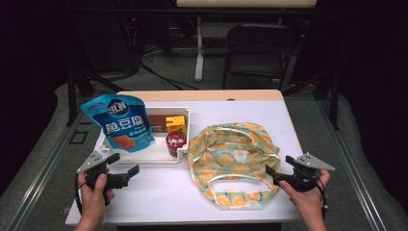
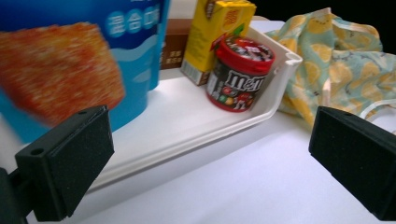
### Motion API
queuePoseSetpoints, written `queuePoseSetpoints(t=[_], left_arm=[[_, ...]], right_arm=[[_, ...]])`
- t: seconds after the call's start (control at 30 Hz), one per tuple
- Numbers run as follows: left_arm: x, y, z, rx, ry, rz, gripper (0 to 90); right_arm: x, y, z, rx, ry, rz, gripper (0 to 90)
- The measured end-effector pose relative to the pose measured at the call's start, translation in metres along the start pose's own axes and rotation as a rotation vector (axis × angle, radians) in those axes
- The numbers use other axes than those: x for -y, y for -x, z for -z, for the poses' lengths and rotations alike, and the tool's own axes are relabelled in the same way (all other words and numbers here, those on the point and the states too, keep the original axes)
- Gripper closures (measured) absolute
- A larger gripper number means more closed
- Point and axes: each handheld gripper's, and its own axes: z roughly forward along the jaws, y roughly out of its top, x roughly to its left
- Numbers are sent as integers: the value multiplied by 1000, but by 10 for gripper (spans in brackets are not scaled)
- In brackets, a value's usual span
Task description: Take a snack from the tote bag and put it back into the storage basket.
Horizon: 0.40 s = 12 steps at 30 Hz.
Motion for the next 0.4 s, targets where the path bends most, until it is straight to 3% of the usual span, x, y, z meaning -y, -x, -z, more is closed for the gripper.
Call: queuePoseSetpoints(t=[0.07,0.2,0.33,0.4], left_arm=[[4,-5,6,-11,11,13,2],[7,-13,7,-46,15,34,3],[11,-19,4,-47,1,60,2],[12,-21,3,-72,-22,57,2]], right_arm=[[2,5,5,8,0,-6,100],[6,13,3,38,-3,30,88],[12,21,-4,41,-34,2,96],[14,24,-5,50,-33,-28,105]])
